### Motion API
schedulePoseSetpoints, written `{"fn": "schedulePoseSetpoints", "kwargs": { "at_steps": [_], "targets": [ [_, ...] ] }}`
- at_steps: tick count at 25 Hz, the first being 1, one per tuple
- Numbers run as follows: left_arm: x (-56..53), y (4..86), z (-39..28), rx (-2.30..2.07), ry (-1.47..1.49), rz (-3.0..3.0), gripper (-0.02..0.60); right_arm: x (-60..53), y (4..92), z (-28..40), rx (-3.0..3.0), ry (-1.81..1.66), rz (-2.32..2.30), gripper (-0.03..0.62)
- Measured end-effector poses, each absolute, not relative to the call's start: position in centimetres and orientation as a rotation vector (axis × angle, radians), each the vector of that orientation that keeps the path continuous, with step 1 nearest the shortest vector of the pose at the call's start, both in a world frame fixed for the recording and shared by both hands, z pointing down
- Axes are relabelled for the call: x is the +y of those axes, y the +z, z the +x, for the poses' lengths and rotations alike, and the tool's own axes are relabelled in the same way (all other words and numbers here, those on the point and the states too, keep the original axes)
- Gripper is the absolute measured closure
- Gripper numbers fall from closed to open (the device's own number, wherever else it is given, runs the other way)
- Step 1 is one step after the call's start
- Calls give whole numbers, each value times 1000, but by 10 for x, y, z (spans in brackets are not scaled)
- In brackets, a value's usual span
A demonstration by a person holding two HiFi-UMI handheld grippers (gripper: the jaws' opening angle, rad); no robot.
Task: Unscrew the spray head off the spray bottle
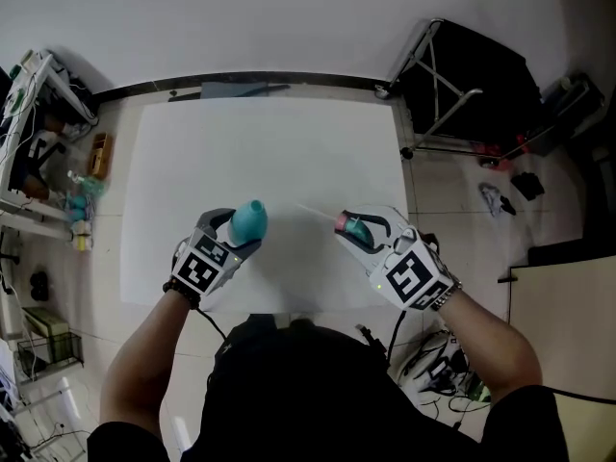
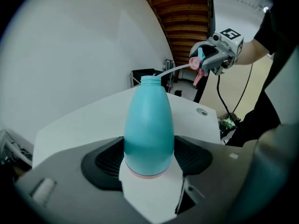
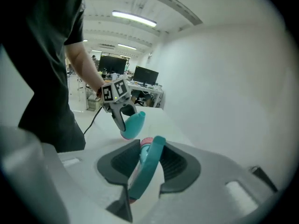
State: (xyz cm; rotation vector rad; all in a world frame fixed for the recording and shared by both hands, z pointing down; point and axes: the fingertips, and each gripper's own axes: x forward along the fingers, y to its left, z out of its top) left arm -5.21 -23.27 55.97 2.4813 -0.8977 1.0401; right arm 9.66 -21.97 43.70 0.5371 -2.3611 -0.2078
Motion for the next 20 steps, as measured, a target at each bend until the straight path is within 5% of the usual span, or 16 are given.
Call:
{"fn": "schedulePoseSetpoints", "kwargs": {
  "at_steps": [20],
  "targets": [
    [-231,574,-22,-1083,810,2450,222,-237,545,78,-2418,849,783,476]
  ]
}}
